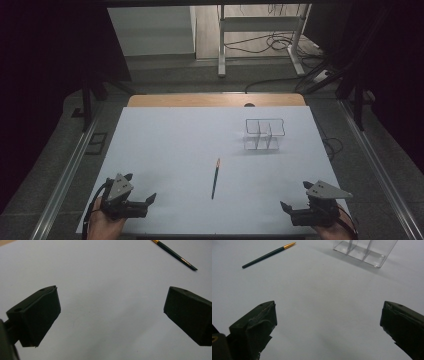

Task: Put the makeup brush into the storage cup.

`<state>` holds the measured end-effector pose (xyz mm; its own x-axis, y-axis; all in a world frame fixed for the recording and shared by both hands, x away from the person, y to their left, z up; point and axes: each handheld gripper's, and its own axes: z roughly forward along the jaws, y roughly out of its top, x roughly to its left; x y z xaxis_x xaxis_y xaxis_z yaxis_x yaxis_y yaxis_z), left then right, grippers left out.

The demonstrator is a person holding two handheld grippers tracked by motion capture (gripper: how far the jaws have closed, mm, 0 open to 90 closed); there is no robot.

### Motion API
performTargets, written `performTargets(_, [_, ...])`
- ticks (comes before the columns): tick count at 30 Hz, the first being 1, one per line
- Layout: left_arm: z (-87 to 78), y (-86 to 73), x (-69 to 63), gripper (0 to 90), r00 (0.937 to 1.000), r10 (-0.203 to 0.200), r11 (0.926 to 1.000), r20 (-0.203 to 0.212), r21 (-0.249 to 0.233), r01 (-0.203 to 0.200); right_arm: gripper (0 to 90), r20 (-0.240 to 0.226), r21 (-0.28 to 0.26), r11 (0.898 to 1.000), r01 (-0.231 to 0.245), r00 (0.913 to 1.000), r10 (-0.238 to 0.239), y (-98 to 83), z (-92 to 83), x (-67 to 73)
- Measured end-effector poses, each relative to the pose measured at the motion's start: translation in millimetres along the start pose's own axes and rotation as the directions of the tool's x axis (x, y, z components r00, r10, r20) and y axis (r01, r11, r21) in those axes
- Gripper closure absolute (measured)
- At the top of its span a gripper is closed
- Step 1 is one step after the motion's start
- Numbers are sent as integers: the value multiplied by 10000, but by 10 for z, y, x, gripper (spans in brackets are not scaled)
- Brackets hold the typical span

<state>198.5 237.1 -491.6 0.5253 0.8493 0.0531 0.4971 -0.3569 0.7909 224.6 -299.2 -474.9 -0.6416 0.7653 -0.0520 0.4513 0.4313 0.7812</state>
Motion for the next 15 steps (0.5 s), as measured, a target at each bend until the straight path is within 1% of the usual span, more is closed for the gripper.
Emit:
performTargets(1, [-6, -2, 12, 16, 10000, -71, 9999, 51, -86, 71, 7, -34, 8, 10000, -21, 10000, 21, 0, 3, -1])
performTargets(2, [-7, -5, 20, 19, 10000, -66, 10000, 36, -74, 66, 7, -46, -30, 10000, 10, 10000, -10, 2, 2, -2])
performTargets(3, [-7, -5, 21, 24, 10000, -2, 10000, -34, -26, 2, 7, -26, -71, 10000, 18, 10000, -18, 8, -5, 0])
performTargets(4, [-7, -5, 21, 25, 10000, -2, 10000, -34, -26, 2, 7, -8, -112, 9999, 41, 10000, -41, 11, -10, 2])
performTargets(5, [-1, 0, 24, 27, 10000, -21, 10000, -74, 72, 22, 6, 10, -134, 9999, 103, 9999, -103, 11, -13, 5])
performTargets(7, [8, 5, 35, 35, 9998, -221, 9995, -24, 227, 221, 5, 37, -172, 9998, 136, 9999, -135, 10, -22, 10])
performTargets(10, [8, 3, 42, 33, 9995, -301, 9992, 73, 278, 299, 5, 94, -251, 9995, 215, 9997, -213, 15, -39, 14])
performTargets(11, [12, -4, 47, 28, 9991, -366, 9988, 199, 328, 360, 5, 133, -402, 9988, 262, 9996, -257, 23, -48, 15])
performTargets(13, [15, -9, 48, 21, 9991, -318, 9988, 268, 378, 308, 5, 69, -507, 9984, 257, 9997, -254, 30, -55, 12])
performTargets(15, [21, -11, 45, 11, 9994, -258, 9990, 227, 382, 249, 5, 111, -436, 9984, 358, 9993, -354, 32, -46, 16])
